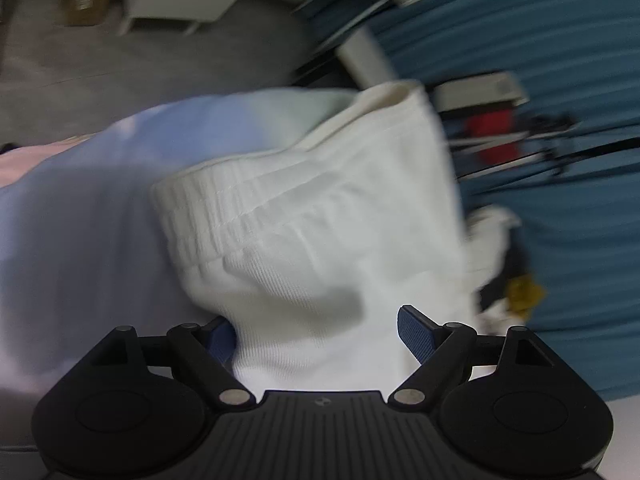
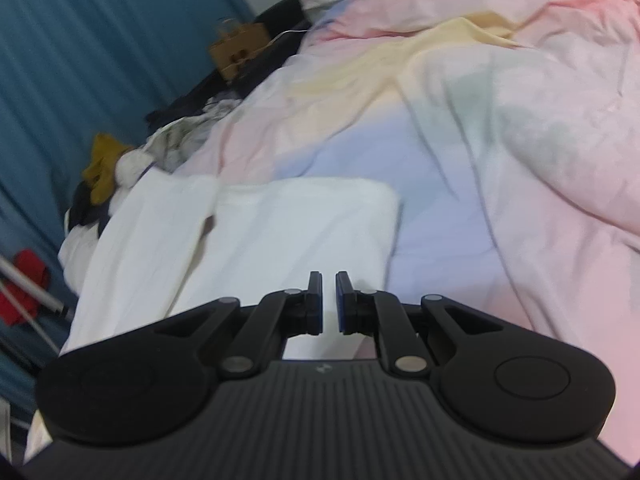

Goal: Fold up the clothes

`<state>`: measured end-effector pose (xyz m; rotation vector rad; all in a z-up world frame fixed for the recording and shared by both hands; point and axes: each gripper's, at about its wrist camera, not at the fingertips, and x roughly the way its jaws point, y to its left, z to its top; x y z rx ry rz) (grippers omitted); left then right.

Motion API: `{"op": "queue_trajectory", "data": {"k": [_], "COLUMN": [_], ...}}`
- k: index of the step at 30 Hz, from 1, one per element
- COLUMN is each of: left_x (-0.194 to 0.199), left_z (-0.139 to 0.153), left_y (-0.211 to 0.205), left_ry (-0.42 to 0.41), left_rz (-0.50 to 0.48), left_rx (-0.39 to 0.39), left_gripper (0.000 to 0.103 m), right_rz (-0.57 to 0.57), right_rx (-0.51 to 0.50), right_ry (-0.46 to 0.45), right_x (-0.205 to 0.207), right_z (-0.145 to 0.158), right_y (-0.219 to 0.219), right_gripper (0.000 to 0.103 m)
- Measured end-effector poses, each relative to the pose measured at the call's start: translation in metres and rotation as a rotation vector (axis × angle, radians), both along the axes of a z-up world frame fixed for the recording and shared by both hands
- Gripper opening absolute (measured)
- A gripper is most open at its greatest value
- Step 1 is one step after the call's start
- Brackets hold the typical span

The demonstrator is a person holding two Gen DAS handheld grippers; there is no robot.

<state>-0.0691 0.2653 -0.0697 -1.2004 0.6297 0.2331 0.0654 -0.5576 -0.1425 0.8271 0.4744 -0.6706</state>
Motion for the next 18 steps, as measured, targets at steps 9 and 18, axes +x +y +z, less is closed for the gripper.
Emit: {"op": "queue_trajectory", "data": {"k": [9, 18], "left_x": [0.016, 0.040], "left_z": [-0.006, -0.027], "left_y": [-0.023, -0.016], "left_ry": [0.063, 0.146], "left_rz": [-0.120, -0.075], "left_rx": [-0.018, -0.095], "left_gripper": [0.086, 0.068], "right_rz": [-0.165, -0.088], "right_rx": [0.121, 0.171], "right_ry": [-0.030, -0.016], "right_x": [-0.018, 0.011], "right_z": [-0.018, -0.038], "right_y": [-0.020, -0.016], "right_gripper": [0.012, 0.055]}}
